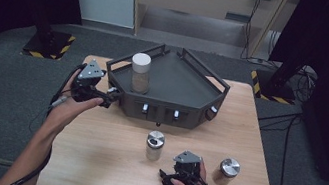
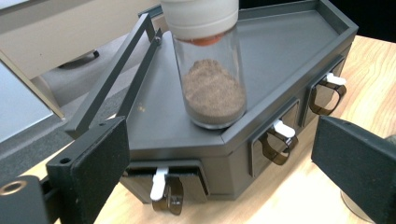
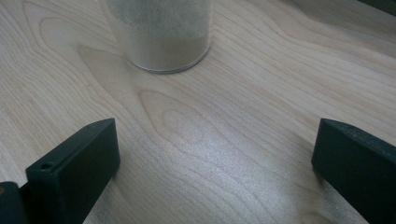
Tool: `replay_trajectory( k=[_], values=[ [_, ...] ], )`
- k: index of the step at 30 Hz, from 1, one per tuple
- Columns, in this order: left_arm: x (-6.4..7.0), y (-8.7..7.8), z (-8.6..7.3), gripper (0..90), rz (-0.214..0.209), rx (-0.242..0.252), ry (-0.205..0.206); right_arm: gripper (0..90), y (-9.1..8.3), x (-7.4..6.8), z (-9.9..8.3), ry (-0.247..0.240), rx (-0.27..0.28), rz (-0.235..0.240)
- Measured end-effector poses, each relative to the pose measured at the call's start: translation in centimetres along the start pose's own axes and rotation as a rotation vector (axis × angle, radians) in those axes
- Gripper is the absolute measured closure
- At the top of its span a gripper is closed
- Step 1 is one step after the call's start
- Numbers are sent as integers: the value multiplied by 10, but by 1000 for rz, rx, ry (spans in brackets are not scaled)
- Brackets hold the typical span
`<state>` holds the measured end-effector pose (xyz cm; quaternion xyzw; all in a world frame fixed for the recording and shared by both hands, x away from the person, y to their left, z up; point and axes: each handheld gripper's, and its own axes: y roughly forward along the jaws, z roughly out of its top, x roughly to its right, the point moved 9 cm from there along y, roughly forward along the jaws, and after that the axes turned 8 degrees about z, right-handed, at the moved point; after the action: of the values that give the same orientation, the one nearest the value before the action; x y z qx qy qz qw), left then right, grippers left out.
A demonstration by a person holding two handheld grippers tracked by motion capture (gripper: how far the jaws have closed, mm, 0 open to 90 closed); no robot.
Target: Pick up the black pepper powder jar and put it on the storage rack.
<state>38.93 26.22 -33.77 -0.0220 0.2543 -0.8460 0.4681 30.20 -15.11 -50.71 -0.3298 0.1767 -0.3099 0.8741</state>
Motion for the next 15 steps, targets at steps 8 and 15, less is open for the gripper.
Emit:
replay_trajectory(
  k=[8,15],
  values=[
    [3,-9,-19,30,4,-8,-24,9,0,0,0,0,-1,1],
    [4,-13,-31,30,14,-18,-36,9,0,0,0,0,-1,0]
  ],
)
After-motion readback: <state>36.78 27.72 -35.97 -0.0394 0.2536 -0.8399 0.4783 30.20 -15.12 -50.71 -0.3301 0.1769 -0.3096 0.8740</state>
